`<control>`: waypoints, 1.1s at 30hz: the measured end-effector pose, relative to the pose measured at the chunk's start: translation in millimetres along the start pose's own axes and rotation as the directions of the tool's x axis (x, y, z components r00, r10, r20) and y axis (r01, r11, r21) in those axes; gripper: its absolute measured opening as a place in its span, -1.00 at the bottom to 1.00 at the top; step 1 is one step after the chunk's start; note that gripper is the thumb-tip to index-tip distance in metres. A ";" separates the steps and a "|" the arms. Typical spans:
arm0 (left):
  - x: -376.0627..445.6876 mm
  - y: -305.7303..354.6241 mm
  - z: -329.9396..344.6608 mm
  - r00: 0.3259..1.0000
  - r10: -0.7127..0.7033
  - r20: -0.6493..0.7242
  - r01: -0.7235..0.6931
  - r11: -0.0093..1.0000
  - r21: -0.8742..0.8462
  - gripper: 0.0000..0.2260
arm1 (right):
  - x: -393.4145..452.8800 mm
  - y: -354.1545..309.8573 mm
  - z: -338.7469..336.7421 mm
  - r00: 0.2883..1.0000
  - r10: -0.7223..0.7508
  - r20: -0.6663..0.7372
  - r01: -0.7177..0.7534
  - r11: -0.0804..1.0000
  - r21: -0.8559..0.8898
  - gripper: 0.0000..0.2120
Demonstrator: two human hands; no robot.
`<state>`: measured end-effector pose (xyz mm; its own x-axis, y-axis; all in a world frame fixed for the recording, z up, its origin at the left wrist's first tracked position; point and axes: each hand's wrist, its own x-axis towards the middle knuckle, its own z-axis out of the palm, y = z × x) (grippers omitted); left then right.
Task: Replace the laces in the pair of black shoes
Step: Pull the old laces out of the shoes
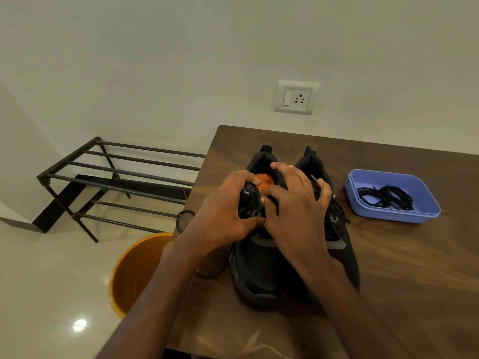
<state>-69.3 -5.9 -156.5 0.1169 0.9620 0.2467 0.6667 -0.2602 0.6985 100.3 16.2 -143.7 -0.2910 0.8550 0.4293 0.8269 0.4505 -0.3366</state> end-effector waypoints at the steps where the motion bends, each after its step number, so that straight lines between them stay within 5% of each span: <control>1: -0.4 0.2 -0.2 1.000 -0.008 -0.001 0.008 1.000 0.008 -0.37 | -0.1 2.2 0.5 0.999 0.013 -0.038 -0.012 0.999 0.030 -0.88; 7: -0.4 0.6 -0.7 0.999 -0.033 -0.022 0.033 0.999 0.004 -0.34 | -4.5 18.6 -12.1 0.893 0.236 -0.384 -0.199 0.971 0.134 -0.88; 11: -1.4 1.7 0.3 0.999 -0.027 -0.023 0.027 1.000 0.002 -0.34 | -3.3 7.4 -13.0 0.983 0.016 -0.182 -0.021 0.999 -0.025 -0.68; 15: -2.5 0.8 1.2 0.999 -0.034 -0.029 0.033 0.999 -0.015 -0.37 | -1.4 1.5 -2.2 1.000 0.000 0.031 0.000 1.000 -0.025 -0.84; 17: -2.5 0.8 1.2 0.999 -0.036 -0.026 0.036 0.999 0.003 -0.36 | -2.8 5.6 -4.8 0.992 0.072 -0.102 -0.066 0.996 0.057 -0.89; 21: -1.3 2.2 1.7 0.999 -0.038 -0.021 0.038 0.999 0.009 -0.34 | -4.6 19.7 -23.7 0.861 0.251 -0.443 -0.215 0.968 0.131 -0.90; 25: -2.5 0.9 1.1 0.999 -0.034 -0.020 0.034 0.999 0.011 -0.35 | -1.4 10.2 -18.2 0.967 0.063 -0.248 -0.083 0.994 -0.070 -0.65; 29: -3.0 0.3 1.0 0.999 -0.034 -0.026 0.034 0.999 -0.002 -0.38 | 1.9 2.0 -2.9 1.000 -0.011 -0.015 0.010 0.999 -0.040 -0.81; 33: -2.1 1.2 1.0 0.999 -0.042 -0.017 0.042 0.999 0.020 -0.34 | 0.5 9.0 -14.0 0.913 0.195 -0.359 -0.146 0.976 0.158 -0.89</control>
<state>-68.0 -8.1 -156.8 0.0766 0.9705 0.2285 0.6854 -0.2177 0.6948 114.4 17.1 -134.7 0.0685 0.7759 0.6271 0.7738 0.3555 -0.5243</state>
